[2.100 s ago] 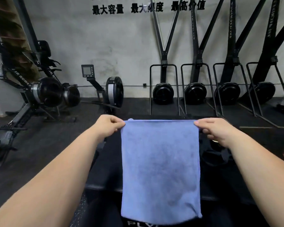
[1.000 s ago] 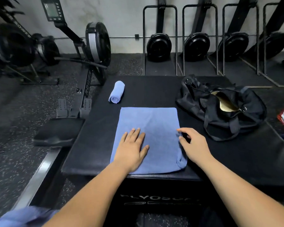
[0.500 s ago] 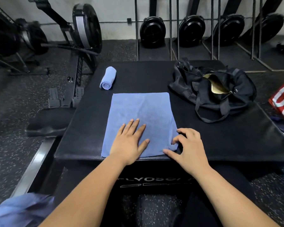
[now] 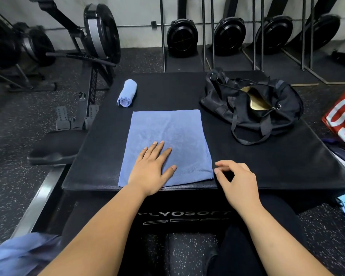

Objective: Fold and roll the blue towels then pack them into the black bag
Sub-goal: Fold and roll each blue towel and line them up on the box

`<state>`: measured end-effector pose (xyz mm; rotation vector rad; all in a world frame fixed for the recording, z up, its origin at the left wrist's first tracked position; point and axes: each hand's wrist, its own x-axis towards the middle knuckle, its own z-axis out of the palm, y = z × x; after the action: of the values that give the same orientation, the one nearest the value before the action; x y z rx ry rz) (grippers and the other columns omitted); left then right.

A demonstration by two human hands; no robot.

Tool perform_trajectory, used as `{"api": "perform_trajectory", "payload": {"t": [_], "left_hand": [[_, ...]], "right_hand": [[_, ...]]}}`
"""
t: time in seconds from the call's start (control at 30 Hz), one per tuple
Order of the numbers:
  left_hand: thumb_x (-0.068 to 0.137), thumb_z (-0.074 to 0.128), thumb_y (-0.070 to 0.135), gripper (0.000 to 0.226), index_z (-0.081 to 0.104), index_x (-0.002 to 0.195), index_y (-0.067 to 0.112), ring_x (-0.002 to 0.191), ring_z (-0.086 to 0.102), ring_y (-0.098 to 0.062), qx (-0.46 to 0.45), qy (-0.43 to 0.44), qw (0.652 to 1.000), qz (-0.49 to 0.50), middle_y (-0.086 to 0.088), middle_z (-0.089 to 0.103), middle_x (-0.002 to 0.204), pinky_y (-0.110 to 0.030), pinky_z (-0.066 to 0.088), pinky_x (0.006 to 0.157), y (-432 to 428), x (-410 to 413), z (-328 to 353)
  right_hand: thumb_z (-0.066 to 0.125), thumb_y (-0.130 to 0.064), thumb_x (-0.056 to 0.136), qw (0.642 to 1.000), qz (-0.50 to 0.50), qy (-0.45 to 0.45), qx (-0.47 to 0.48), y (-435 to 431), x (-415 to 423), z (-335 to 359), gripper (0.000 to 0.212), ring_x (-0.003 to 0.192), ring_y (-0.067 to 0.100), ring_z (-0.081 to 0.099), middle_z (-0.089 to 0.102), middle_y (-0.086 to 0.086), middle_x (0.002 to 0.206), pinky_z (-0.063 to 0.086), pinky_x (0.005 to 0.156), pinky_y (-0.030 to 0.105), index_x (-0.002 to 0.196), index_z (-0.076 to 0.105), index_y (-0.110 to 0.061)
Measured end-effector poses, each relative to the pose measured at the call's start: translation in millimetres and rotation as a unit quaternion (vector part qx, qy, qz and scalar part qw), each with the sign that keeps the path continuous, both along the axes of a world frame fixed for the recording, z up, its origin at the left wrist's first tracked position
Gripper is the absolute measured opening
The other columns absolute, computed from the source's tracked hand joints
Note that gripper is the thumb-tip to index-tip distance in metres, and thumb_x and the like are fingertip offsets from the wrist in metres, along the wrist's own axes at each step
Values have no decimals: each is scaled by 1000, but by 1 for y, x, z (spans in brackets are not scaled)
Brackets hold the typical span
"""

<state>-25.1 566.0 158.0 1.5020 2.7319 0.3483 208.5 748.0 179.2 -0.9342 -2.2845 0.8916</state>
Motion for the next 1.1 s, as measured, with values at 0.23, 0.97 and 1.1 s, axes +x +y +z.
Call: {"api": "perform_trajectory", "payload": {"t": [0.23, 0.97, 1.1], "left_hand": [[100, 22, 79, 77, 21, 166, 39, 161, -9, -11, 5, -15, 1000, -8, 8, 2, 176, -43, 0, 131, -2, 0, 2], [99, 28, 80, 78, 25, 165, 39, 162, -5, -11, 19, -17, 1000, -6, 9, 7, 176, -42, 1, 131, -2, 1, 3], [100, 36, 76, 76, 32, 163, 35, 162, 0, -11, 55, -13, 998, -20, 9, 13, 175, -41, 4, 131, -3, 3, 2]], "right_hand": [[85, -24, 82, 998, 64, -10, 16, -12, -6, 4, 49, 108, 0, 53, 66, -24, 93, 46, 100, 42, 123, 66, -43], [53, -24, 92, 986, 0, -42, 163, -5, -5, 7, 32, 110, 24, 56, 66, -8, 118, 46, 93, 45, 121, 66, -24], [43, -51, 107, 928, 207, -119, 287, -21, -19, -11, 63, 157, 23, 28, 30, 3, 170, 27, 125, 43, 157, 45, -13]]}}
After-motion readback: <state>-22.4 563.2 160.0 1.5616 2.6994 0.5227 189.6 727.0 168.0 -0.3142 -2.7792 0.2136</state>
